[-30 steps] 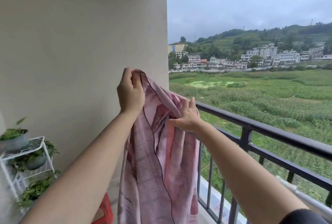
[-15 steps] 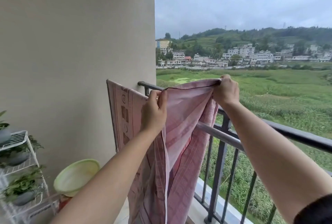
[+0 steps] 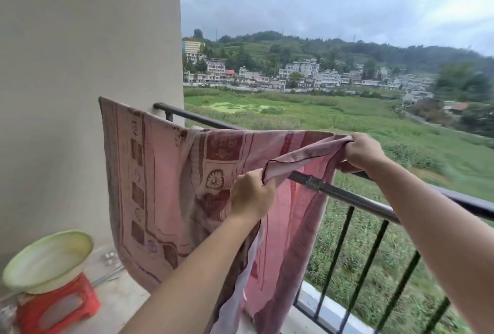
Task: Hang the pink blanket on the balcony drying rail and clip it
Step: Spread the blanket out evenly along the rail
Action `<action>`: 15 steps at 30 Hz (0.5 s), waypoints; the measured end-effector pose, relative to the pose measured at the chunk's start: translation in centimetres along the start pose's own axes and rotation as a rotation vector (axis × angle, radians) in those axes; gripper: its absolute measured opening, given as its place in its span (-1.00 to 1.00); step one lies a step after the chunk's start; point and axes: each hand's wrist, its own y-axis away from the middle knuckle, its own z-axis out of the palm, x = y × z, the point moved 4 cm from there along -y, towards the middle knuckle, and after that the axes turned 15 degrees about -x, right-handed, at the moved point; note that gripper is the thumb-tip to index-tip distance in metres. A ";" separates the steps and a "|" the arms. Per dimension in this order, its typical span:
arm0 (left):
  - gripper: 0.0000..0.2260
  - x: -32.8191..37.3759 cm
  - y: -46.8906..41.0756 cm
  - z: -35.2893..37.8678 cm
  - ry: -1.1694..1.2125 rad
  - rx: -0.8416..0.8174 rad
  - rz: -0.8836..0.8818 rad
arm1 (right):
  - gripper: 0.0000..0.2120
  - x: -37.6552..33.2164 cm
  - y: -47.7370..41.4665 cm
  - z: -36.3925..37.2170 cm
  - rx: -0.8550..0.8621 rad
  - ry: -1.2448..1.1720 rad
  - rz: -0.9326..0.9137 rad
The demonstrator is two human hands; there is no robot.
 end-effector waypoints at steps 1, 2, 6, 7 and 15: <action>-0.81 1.0 0.6 0.5 0.015 0.007 0.038 | -0.77 0.4 0.8 -0.7 0.022 0.071 0.001; -0.83 2.0 1.1 0.8 0.035 0.020 0.071 | -0.78 0.9 1.3 -1.4 0.030 0.110 0.010; -0.90 6.2 2.6 1.1 0.125 0.111 0.139 | -0.72 2.5 3.4 -3.3 -0.050 0.134 0.069; -0.88 7.3 3.0 1.3 0.133 0.139 0.153 | -0.68 2.9 3.8 -3.7 -0.072 0.158 0.065; -0.85 16.0 9.4 5.4 0.041 0.295 0.242 | -0.75 4.9 11.2 -11.9 0.556 -0.363 -0.619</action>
